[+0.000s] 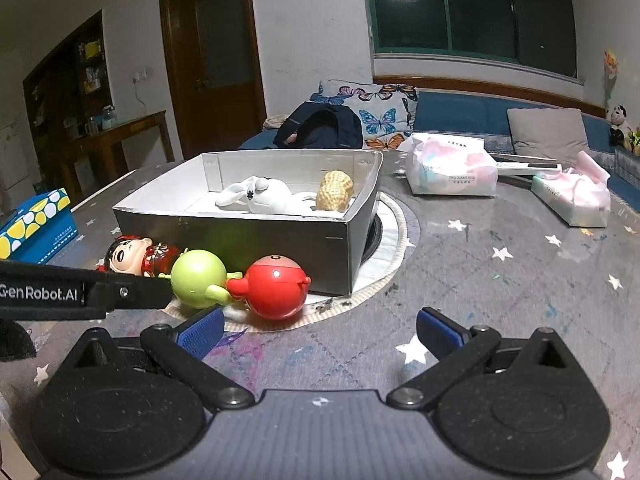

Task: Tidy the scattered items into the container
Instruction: 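Withdraw the right tool from the box back toward the remaining toys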

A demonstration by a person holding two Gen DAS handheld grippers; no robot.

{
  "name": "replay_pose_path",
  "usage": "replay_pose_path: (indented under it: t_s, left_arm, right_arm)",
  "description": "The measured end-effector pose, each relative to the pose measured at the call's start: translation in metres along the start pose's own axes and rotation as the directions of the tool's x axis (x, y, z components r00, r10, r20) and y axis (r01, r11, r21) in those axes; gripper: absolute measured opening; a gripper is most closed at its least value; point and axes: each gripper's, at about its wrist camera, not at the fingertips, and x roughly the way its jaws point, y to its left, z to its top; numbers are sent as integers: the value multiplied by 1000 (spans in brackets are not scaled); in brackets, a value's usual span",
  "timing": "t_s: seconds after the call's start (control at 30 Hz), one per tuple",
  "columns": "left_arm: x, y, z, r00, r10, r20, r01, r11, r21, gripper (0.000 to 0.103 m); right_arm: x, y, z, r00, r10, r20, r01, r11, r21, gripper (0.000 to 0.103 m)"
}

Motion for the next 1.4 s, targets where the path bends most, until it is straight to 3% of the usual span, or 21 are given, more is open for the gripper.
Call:
replay_pose_path:
  t_s: [1.4]
  left_arm:
    - [-13, -7, -14, 999, 40, 2, -40, 999, 30, 33]
  right_arm:
    - [-10, 13, -10, 1000, 22, 4, -22, 1000, -7, 103]
